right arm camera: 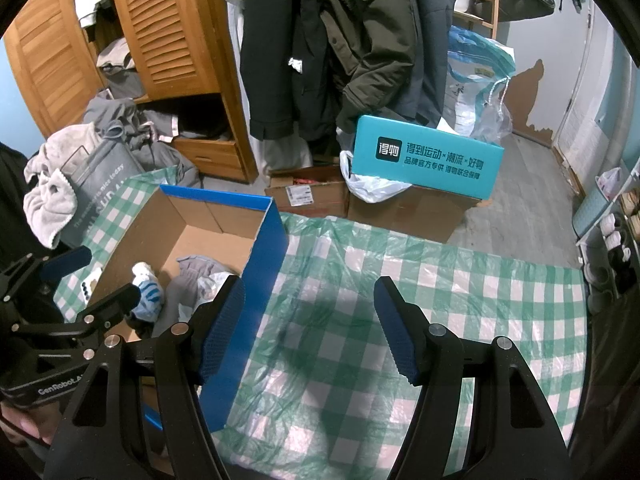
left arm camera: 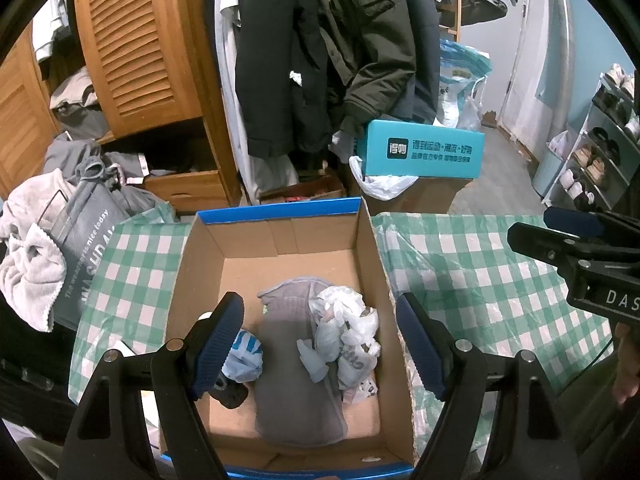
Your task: Organize soft objects
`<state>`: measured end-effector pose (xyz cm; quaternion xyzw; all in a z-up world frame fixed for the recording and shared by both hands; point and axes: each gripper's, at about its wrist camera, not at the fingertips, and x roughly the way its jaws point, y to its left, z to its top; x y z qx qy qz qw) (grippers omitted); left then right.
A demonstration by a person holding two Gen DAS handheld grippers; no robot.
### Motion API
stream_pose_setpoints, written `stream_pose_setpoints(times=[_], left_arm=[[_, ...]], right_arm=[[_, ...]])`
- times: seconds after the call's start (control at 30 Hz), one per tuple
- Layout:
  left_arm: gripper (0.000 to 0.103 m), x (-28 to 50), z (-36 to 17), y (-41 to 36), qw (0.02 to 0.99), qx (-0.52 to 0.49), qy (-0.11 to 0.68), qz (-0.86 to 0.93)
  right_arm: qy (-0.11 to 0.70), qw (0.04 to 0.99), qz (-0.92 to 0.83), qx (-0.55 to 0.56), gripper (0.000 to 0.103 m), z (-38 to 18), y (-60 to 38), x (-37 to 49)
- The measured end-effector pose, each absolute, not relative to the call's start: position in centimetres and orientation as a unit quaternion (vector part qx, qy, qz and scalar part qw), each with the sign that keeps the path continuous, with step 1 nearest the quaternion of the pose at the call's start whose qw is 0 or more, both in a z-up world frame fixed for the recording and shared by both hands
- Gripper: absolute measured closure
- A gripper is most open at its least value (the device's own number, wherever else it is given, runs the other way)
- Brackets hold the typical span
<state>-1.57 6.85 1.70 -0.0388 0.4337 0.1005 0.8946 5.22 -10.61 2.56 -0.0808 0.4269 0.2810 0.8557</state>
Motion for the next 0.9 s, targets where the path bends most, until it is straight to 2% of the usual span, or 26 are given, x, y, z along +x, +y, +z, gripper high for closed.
stream_pose_setpoints(times=[0.9], left_arm=[[0.022,-1.55,1.64,6.71,0.894,-0.038,0.435,0.097]], right_arm=[[0.428,0.855,0.281,-0.081,0.037,2.56,-10.59,5.24]])
